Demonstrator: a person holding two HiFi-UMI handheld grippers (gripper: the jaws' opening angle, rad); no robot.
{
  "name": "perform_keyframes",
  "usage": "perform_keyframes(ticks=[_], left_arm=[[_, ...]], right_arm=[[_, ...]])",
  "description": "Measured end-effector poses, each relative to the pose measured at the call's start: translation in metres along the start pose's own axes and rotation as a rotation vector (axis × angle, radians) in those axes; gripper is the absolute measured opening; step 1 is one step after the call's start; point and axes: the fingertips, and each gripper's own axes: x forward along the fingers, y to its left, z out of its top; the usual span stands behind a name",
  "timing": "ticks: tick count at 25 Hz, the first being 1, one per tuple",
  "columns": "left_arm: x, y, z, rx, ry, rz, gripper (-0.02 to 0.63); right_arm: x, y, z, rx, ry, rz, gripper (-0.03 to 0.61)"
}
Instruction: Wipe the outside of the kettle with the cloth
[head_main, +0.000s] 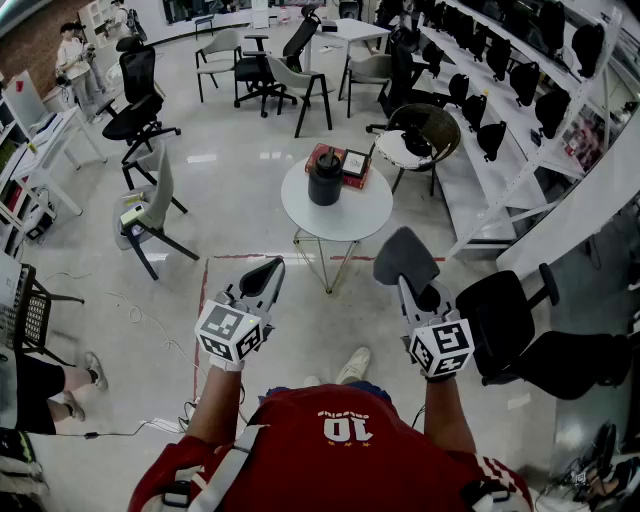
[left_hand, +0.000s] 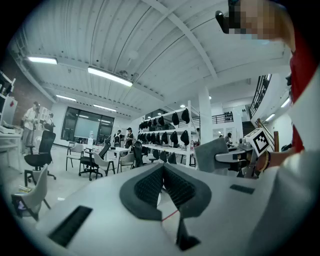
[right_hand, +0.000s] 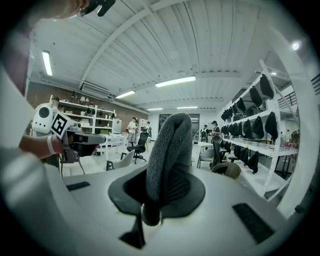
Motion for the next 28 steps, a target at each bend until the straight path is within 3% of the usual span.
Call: perform_keyframes(ticks=[13, 28], left_arm=[[-0.007, 0.003, 0.002, -0.007, -0.010, 0.015, 0.009], [0.016, 0.005, 0.000, -0.028, -0.022, -0.011, 0.008]], right_arm=[[0.003, 0.002, 0.009, -0.004, -0.024, 0.011, 0.046], [0.003, -0.015, 0.011, 0.121, -0.072, 0.045, 0.046]])
